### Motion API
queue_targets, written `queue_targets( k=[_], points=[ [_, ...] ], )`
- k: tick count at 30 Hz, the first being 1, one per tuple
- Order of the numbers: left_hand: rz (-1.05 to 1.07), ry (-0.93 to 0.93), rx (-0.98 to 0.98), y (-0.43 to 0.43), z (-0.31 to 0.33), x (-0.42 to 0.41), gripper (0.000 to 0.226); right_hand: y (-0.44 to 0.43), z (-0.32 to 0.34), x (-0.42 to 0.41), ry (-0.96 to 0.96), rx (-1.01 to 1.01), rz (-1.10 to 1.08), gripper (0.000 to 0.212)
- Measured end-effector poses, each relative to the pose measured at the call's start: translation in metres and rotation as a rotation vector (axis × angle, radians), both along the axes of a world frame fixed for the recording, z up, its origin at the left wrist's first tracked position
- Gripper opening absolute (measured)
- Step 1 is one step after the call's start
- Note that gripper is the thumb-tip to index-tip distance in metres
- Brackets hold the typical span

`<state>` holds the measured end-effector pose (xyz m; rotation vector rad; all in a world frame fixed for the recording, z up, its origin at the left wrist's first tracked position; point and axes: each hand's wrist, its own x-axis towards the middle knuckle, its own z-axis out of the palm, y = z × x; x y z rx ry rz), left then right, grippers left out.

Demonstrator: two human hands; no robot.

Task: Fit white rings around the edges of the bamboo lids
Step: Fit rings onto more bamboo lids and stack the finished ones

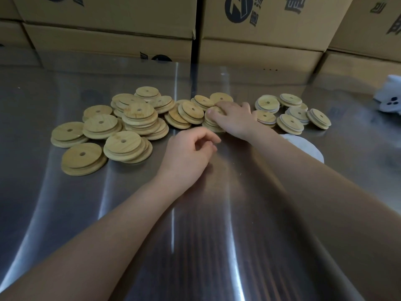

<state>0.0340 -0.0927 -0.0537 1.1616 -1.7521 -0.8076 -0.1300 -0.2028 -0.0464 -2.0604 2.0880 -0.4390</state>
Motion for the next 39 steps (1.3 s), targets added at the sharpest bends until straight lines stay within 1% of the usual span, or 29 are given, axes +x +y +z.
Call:
queue_targets(
  k=[2, 4, 5, 6, 7, 9, 11, 13, 15, 18, 20, 24, 26, 28, 30, 32, 34, 36, 37, 39],
  points=[
    [0.083, -0.109, -0.151, 0.0, 0.003, 0.003, 0.023, 0.007, -0.003, 0.001, -0.001, -0.043, 0.029, 0.069],
    [0.246, -0.215, -0.361, -0.001, 0.009, 0.009, 0.023, 0.014, -0.006, 0.001, -0.015, -0.071, 0.06, 0.07],
    [0.341, -0.266, -0.436, -0.002, 0.012, 0.013, 0.023, 0.019, -0.006, 0.002, -0.025, -0.078, 0.078, 0.07],
    [0.433, -0.323, -0.465, -0.004, 0.014, 0.018, 0.025, 0.023, -0.006, 0.002, -0.037, -0.084, 0.097, 0.069],
    [0.513, -0.389, -0.446, -0.006, 0.016, 0.021, 0.028, 0.027, -0.006, 0.003, -0.05, -0.087, 0.115, 0.066],
    [0.615, -0.557, -0.296, -0.01, 0.019, 0.029, 0.042, 0.034, -0.006, 0.004, -0.078, -0.09, 0.143, 0.057],
    [0.62, -0.706, -0.096, -0.014, 0.021, 0.035, 0.054, 0.042, -0.006, 0.006, -0.101, -0.084, 0.173, 0.053],
    [0.595, -0.783, 0.02, -0.015, 0.021, 0.038, 0.059, 0.05, -0.005, 0.007, -0.114, -0.065, 0.215, 0.056],
    [0.587, -0.8, 0.008, -0.014, 0.021, 0.038, 0.055, 0.057, -0.004, 0.007, -0.118, -0.051, 0.26, 0.06],
    [0.59, -0.823, -0.078, -0.009, 0.022, 0.033, 0.043, 0.063, -0.003, 0.007, -0.151, -0.045, 0.305, 0.063],
    [0.584, -0.843, -0.128, -0.006, 0.021, 0.029, 0.039, 0.066, -0.003, 0.006, -0.188, -0.065, 0.332, 0.064],
    [0.577, -0.844, -0.192, -0.002, 0.02, 0.025, 0.035, 0.066, -0.004, 0.002, -0.226, -0.078, 0.361, 0.061],
    [0.58, -0.867, -0.222, 0.0, 0.019, 0.023, 0.034, 0.066, -0.003, 0.002, -0.253, -0.105, 0.371, 0.056],
    [0.586, -0.9, -0.246, 0.002, 0.018, 0.018, 0.031, 0.067, -0.001, 0.002, -0.33, -0.16, 0.363, 0.048],
    [0.592, -0.921, -0.241, 0.004, 0.016, 0.014, 0.032, 0.07, 0.003, 0.004, -0.398, -0.208, 0.33, 0.049],
    [0.586, -0.894, -0.251, 0.005, 0.016, 0.013, 0.035, 0.074, 0.007, 0.004, -0.404, -0.254, 0.301, 0.057],
    [0.521, -0.767, -0.347, 0.005, 0.017, 0.014, 0.036, 0.079, 0.009, 0.004, -0.415, -0.299, 0.299, 0.058],
    [0.405, -0.523, -0.447, 0.007, 0.018, 0.012, 0.031, 0.086, 0.011, 0.004, -0.459, -0.335, 0.293, 0.062],
    [0.354, -0.395, -0.449, 0.008, 0.018, 0.009, 0.027, 0.09, 0.011, 0.004, -0.471, -0.35, 0.286, 0.064],
    [0.282, -0.196, -0.372, 0.012, 0.015, 0.002, 0.022, 0.096, 0.01, 0.003, -0.465, -0.377, 0.277, 0.064]
  ],
)
